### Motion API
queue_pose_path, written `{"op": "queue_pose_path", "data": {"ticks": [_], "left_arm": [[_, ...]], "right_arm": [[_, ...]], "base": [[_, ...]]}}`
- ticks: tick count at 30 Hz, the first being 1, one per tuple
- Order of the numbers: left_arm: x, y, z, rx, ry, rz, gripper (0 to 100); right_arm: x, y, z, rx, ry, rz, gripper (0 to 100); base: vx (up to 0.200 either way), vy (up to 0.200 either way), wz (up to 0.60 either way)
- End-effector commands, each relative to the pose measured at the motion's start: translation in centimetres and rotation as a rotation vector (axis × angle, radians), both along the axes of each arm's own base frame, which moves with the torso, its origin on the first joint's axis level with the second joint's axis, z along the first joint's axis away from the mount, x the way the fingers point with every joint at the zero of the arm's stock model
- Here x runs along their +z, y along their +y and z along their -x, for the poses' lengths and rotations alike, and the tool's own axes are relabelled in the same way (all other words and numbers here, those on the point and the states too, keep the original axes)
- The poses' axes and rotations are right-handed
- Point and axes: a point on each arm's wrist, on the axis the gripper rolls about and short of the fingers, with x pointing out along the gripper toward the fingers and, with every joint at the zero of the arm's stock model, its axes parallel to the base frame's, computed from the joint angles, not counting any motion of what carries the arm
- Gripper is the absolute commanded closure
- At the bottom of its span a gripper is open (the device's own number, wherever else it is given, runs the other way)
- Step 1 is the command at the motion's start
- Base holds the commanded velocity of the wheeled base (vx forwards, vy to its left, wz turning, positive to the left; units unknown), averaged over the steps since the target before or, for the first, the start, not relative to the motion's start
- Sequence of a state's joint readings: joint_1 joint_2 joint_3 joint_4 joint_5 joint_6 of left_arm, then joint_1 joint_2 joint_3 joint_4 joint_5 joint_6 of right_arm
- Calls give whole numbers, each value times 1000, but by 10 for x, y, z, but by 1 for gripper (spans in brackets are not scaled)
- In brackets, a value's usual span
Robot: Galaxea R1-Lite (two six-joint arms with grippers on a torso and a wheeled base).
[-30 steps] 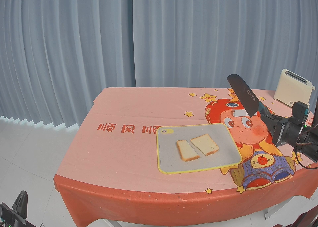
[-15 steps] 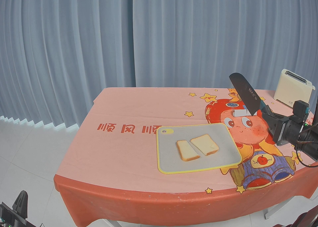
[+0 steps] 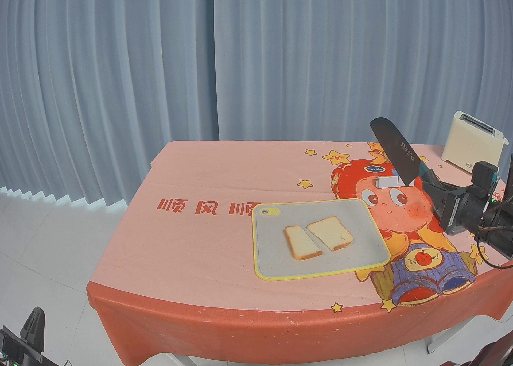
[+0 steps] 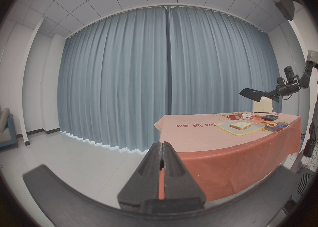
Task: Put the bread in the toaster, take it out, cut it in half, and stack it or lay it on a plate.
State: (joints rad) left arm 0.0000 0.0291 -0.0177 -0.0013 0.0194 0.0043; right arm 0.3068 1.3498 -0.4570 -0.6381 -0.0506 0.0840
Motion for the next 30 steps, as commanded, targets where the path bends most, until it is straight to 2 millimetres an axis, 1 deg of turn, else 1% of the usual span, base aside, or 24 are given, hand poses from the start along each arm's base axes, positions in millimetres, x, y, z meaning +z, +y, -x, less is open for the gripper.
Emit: {"op": "queue_pose_path", "data": {"ticks": [1, 16, 23, 30], "left_arm": [[-5, 0, -1, 1, 19, 0, 100], [-5, 0, -1, 1, 19, 0, 100], [-5, 0, -1, 1, 19, 0, 100], [-5, 0, -1, 1, 19, 0, 100]], "right_arm": [[-1, -1, -1, -4, 6, 3, 100], [-1, -4, -4, -23, 7, 2, 100], [-2, -6, -10, -43, 13, 4, 100], [-2, -7, -10, -45, 15, 4, 100]], "base": [[0, 0, 0], [0, 0, 0], [0, 0, 0], [0, 0, 0]]}}
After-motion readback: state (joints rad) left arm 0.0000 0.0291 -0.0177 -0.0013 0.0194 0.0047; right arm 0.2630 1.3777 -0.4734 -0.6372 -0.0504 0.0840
